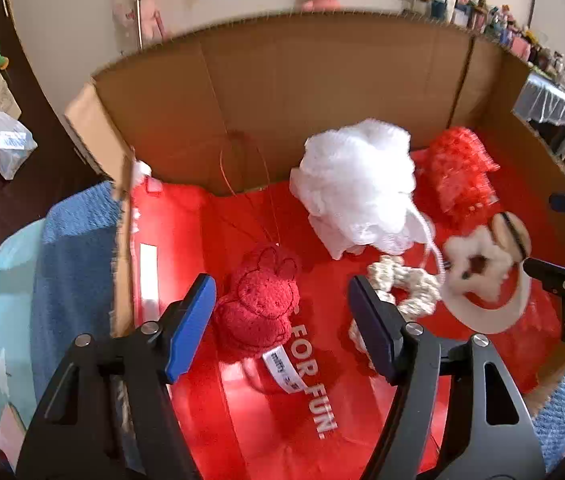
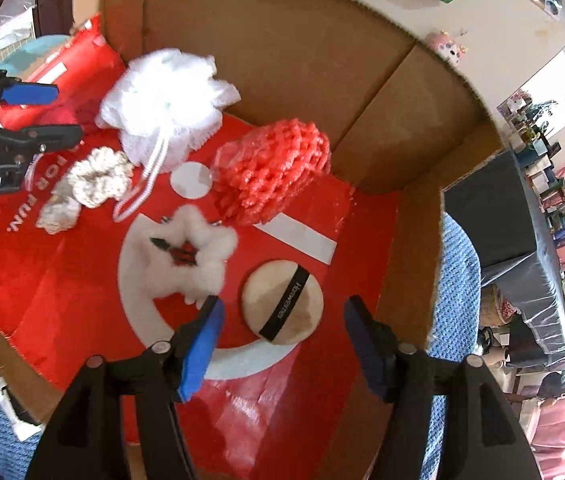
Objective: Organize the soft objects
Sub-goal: 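Withdraw both tools from the box back over the blanket, then grasp the blue folded cloth with the left tool while the right tool grasps the white tissue, then carry the blue cloth with the left tool into the box while the right tool carries the tissue, then open both tools to release the blue cloth and tissue in the box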
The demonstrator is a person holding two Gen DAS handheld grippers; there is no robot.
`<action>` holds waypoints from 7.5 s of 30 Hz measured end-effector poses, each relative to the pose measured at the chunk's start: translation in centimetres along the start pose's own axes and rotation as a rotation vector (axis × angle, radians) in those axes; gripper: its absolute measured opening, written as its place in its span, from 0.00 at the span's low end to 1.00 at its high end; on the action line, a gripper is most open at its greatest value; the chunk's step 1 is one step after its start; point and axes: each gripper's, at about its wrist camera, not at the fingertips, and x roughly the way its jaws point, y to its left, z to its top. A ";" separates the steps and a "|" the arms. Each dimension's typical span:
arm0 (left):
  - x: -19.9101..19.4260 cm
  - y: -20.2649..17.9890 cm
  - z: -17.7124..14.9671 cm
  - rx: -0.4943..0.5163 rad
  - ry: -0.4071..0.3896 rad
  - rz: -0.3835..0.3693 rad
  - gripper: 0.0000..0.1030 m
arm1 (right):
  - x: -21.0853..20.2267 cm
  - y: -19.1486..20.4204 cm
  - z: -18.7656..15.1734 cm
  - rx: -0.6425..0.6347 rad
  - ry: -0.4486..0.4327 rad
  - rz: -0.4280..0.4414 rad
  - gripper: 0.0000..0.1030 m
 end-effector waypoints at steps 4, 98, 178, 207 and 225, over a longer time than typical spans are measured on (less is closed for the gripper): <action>-2.7 -0.5 -0.9 -0.009 -0.049 -0.030 0.70 | -1.7 -0.1 -0.5 0.020 -0.042 0.012 0.68; -7.6 -6.2 -20.4 0.035 -0.150 -0.013 0.95 | -4.7 7.6 -16.2 0.339 -0.325 0.243 1.00; -8.1 -3.0 -11.6 -0.003 -0.219 -0.241 0.28 | -6.5 0.8 -10.5 0.354 -0.417 0.247 0.17; -1.9 -2.3 -9.3 -0.037 -0.085 -0.212 0.28 | -1.6 0.2 -8.2 0.336 -0.255 0.179 0.20; -1.8 -2.2 -9.7 -0.024 -0.073 -0.140 0.28 | -1.6 0.7 -8.1 0.306 -0.249 0.114 0.31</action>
